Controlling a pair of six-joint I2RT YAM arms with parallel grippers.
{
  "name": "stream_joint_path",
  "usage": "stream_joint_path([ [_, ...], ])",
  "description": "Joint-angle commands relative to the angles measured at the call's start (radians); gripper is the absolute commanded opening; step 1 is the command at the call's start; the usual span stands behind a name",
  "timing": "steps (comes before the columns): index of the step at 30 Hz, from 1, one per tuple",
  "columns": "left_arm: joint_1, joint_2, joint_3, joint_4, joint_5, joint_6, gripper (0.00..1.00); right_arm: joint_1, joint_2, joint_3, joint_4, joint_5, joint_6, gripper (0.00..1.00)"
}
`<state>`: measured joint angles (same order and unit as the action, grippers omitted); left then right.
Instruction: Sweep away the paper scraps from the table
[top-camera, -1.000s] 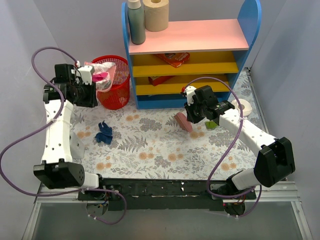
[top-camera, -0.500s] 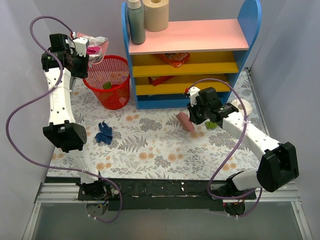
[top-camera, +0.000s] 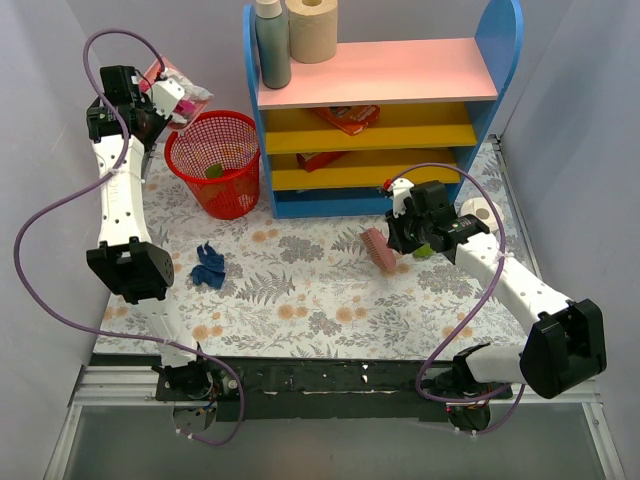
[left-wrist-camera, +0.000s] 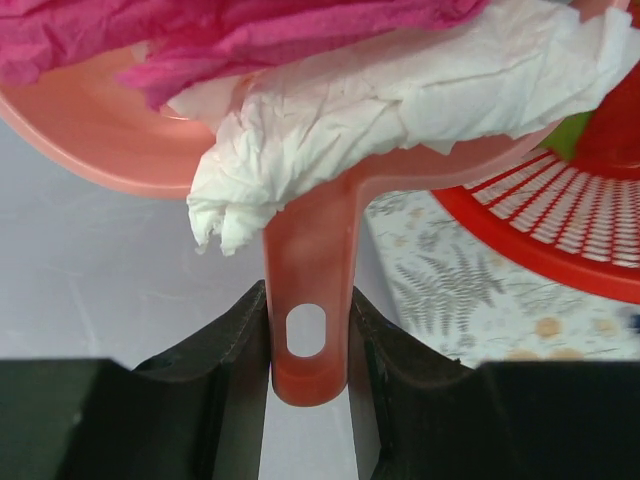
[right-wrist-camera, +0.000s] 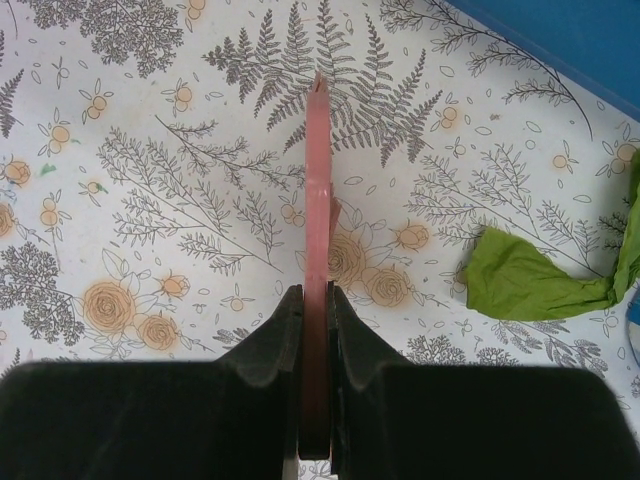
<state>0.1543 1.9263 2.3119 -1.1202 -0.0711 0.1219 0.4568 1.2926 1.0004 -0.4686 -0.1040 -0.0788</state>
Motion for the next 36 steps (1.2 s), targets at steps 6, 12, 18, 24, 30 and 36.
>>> stream_joint_path([
  [6, 0.004, -0.058, -0.089, 0.258, -0.167, 0.570, 0.00, -0.007, 0.022, 0.053, -0.001, -0.017, 0.008, 0.01],
  [12, -0.007, -0.047, -0.095, 0.393, -0.184, 0.840, 0.00, -0.007, 0.007, 0.024, -0.001, -0.028, 0.011, 0.01],
  [18, -0.016, -0.039, -0.124, 0.520, -0.162, 1.004, 0.00, -0.009, -0.007, 0.006, -0.002, -0.030, 0.011, 0.01],
  [24, -0.039, -0.064, -0.184, 0.554, -0.144, 0.998, 0.00, -0.018, -0.010, 0.007, -0.002, -0.026, 0.011, 0.01],
  [30, -0.042, -0.159, -0.370, 0.744, -0.072, 1.078, 0.00, -0.024, -0.010, 0.000, -0.005, -0.031, 0.011, 0.01],
  [36, -0.042, -0.148, -0.358, 0.792, -0.116, 1.017, 0.00, -0.026, -0.010, 0.010, -0.010, -0.036, 0.005, 0.01],
])
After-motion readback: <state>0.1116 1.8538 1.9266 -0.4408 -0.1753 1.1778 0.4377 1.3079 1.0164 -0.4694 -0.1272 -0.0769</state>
